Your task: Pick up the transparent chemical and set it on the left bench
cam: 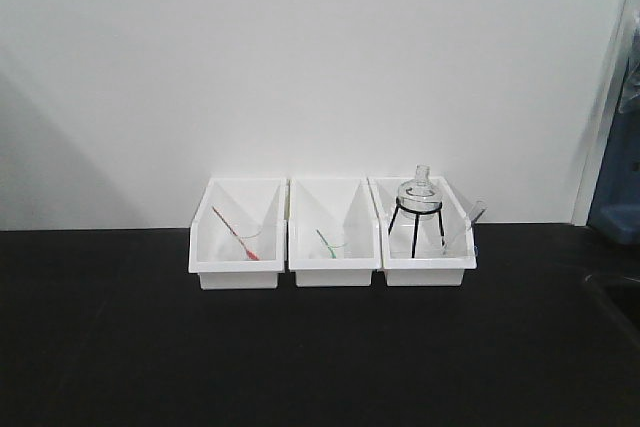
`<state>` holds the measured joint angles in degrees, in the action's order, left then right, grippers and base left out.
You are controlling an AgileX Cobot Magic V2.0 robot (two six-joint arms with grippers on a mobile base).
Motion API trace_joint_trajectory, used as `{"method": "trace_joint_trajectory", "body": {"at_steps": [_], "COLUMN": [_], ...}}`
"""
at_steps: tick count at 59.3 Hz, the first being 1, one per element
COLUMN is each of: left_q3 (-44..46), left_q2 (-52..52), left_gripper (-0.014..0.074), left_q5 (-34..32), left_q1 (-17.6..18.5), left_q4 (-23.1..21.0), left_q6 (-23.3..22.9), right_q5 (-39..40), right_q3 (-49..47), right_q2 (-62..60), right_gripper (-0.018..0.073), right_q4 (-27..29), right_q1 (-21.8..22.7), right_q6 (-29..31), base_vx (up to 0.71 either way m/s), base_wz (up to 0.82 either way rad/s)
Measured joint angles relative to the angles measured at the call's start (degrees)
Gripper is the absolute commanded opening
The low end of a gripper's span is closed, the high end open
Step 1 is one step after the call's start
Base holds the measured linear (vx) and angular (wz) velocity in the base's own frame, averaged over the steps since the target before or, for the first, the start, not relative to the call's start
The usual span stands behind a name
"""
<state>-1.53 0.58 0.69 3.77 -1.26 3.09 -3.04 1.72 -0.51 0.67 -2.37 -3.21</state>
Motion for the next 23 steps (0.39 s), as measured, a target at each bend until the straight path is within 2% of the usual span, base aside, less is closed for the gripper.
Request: {"method": "trace_joint_trajectory", "body": {"at_steps": [23], "left_q3": [0.0], "left_q2": [0.0], "left_gripper": [-0.0004], "left_q5": [0.0], "left_q1": [0.0], "left_q4": [0.0], "left_q6": [0.0], "right_q5": [-0.3], "right_q3": [0.1], "right_q2": [0.0], "right_gripper": [-0.0007], "right_q4": [-0.2], "right_q1": [0.0], "right_q6": [0.0], "base_vx": [0.0], "base_wz": [0.0]}}
